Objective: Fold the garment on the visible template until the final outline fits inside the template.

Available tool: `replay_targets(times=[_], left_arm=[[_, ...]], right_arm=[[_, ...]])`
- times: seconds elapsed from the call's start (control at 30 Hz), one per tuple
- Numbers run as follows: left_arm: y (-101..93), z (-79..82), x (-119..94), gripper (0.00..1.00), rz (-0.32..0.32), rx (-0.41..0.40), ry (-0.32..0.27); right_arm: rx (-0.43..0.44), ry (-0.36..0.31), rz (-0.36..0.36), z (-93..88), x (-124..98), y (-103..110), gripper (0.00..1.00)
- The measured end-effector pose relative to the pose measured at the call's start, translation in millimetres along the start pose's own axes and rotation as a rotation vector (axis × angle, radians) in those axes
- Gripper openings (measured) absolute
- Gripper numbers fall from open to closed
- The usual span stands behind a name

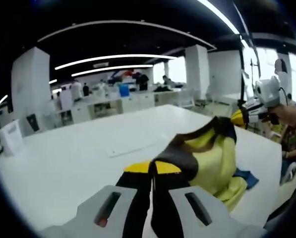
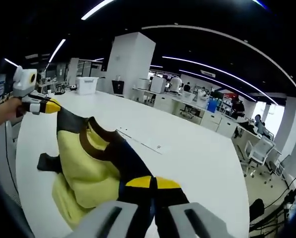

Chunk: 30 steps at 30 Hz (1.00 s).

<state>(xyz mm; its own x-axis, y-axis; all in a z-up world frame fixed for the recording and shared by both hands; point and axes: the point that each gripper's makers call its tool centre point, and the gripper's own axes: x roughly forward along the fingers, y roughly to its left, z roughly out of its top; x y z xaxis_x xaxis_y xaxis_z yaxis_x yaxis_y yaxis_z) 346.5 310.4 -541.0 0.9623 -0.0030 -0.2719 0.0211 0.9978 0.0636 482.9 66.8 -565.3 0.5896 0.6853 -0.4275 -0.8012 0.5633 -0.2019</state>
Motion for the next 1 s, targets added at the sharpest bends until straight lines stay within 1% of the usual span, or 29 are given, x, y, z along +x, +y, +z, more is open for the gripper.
replay_targets(times=[0.13, 0.2, 0.3, 0.37, 0.4, 0.6, 0.7, 0.73, 0.83, 0.87, 0.93, 1.0], left_arm=[[12.0, 5.3, 14, 0.0, 0.022, -0.008, -0.003], [16.7, 4.1, 22, 0.0, 0.026, -0.044, 0.014], [19.6, 4.9, 33, 0.0, 0.022, -0.029, 0.024], [24.7, 3.3, 43, 0.0, 0.037, -0.01, 0.037], [27.7, 2.4, 49, 0.0, 0.044, -0.01, 0.048], [39.0, 0.7, 76, 0.0, 0.055, -0.022, 0.051], [45.3, -3.6, 92, 0.0, 0.073, -0.026, 0.061], [47.8, -5.3, 96, 0.0, 0.083, -0.03, 0.065], [54.4, -11.4, 109, 0.0, 0.111, -0.039, 0.077], [57.3, -15.2, 113, 0.0, 0.123, -0.049, 0.088], [61.1, -20.0, 120, 0.0, 0.135, -0.071, 0.091], [65.6, -26.1, 128, 0.0, 0.146, -0.095, 0.093]], right_arm=[[0.014, 0.004, -0.003, 3.4, 9, -8, 0.0], [0.018, 0.005, -0.004, 5.3, 14, -12, 0.0], [0.005, 0.004, -0.001, 7.9, 22, -16, 0.0], [-0.013, 0.006, 0.008, 9.1, 28, -18, 0.0], [-0.013, 0.008, 0.004, 9.5, 32, -22, 0.0], [-0.015, 0.017, -0.006, 11.1, 53, -36, 0.0], [0.037, 0.03, -0.004, 5.4, 69, -38, 0.0], [0.045, 0.024, -0.006, 5.1, 73, -38, 0.0], [0.072, 0.034, -0.022, -0.8, 88, -41, 0.0], [0.102, 0.041, -0.029, -3.8, 94, -43, 0.0], [0.128, 0.039, -0.029, -5.5, 103, -46, 0.0], [0.171, 0.045, -0.033, -8.2, 111, -48, 0.0]])
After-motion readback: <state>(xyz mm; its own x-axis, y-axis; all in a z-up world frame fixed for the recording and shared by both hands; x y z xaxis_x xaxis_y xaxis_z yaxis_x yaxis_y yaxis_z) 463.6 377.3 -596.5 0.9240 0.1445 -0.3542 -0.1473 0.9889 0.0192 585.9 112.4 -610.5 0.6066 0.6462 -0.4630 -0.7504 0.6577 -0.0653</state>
